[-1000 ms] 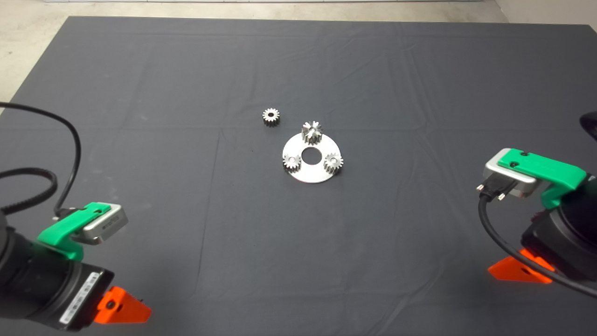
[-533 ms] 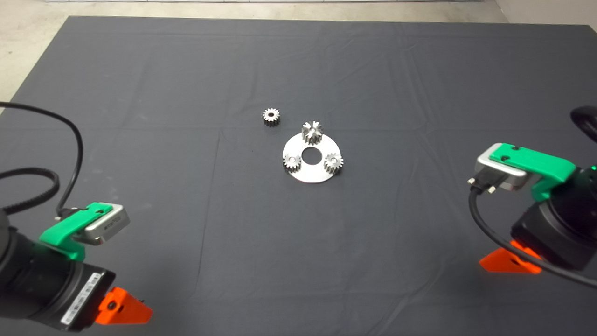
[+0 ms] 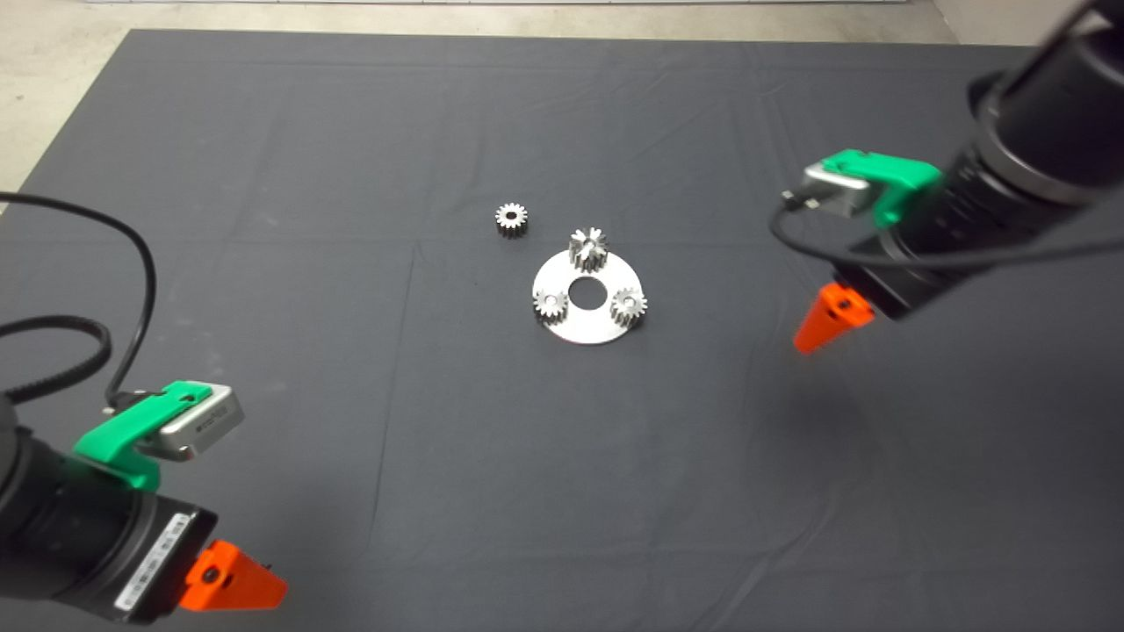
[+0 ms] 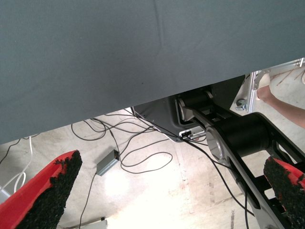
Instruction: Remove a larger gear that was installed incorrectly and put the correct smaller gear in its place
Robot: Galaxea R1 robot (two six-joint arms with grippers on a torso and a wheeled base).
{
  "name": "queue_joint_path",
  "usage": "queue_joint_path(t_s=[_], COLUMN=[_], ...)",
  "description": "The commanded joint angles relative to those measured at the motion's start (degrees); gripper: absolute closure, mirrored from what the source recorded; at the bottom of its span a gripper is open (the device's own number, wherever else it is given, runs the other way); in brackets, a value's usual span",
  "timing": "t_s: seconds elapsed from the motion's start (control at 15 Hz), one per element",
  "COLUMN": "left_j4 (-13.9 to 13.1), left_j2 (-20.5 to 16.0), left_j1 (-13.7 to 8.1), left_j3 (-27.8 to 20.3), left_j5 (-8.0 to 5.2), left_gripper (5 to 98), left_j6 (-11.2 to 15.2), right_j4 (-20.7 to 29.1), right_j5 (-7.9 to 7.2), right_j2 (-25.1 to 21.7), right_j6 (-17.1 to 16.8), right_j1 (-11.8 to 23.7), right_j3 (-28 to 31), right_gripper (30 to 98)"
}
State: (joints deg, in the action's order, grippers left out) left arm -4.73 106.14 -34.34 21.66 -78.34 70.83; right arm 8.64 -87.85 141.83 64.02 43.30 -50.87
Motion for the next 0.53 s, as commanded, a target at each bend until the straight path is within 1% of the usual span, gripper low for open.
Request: queue_joint_path(t_s=[0.0,0.13,0.27,0.47], left_j4=[-0.9,-0.9,-0.9,-0.9], left_j2=[0.0,0.0,0.0,0.0], left_j1=[-0.6,-0.6,-0.6,-0.6], left_j3=[-0.8,-0.8,-0.8,-0.8], left_j5=[0.03,0.03,0.03,0.2], left_gripper=[5.4,5.4,5.4,5.4], left_j6=[-0.3,-0.3,-0.3,-0.2], right_j4=[-4.1,-5.4,-5.6,-8.5], right_j5=[-4.79,-4.62,-4.27,-4.18], right_j2=[10.4,12.8,15.1,16.9], right_j6=[-5.4,-7.2,-9.6,-12.2], right_j1=[-2.7,-5.0,-6.8,-8.7], right_j3=[-14.3,-19.4,-23.7,-26.6], right_gripper=[30.8,30.8,30.8,30.8])
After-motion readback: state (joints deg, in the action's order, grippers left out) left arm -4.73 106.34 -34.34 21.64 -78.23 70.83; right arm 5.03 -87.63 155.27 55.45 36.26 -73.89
